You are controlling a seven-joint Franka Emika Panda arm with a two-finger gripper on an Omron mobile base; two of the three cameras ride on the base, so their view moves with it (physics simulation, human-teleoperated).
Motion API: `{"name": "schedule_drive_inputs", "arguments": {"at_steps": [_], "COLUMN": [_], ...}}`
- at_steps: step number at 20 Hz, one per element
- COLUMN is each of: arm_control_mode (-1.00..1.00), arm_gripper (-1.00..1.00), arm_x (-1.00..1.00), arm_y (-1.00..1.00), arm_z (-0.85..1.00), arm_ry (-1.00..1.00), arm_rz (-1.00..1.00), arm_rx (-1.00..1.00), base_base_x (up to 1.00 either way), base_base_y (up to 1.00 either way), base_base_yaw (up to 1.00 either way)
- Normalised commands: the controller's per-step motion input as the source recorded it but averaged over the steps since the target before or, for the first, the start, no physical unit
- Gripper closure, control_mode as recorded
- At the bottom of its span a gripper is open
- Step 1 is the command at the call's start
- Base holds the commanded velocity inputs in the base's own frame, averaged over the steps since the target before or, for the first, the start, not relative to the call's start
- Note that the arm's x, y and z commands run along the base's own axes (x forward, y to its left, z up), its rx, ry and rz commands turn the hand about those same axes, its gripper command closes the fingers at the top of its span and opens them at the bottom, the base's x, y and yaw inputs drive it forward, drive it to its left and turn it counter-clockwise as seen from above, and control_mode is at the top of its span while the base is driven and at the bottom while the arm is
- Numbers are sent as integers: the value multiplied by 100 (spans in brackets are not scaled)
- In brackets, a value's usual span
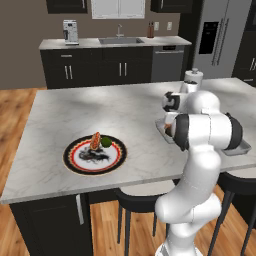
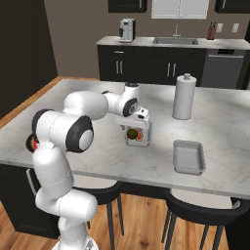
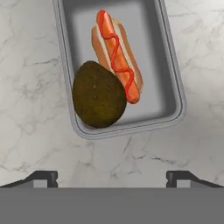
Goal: Place one cooked food and one vegetable from the large plate to each tupperware container.
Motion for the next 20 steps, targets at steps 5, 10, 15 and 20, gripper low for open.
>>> {"name": "schedule_drive_inputs", "arguments": {"at_steps": [5,10,15,20], "arm_control_mode": [-100,-100,-100,-100], "arm_gripper": [-100,-100,-100,-100], "arm_x": [-78,-67,-46,-14], "arm_y": [63,95,100,100], "arm_z": [30,20,14,5], "arm_ry": [0,-2,-1,0], "arm_rz": [0,0,0,0], "arm_rx": [11,3,0,0], "base_base_x": [0,0,0,0], "base_base_y": [0,0,0,0], "base_base_yaw": [0,0,0,0]}}
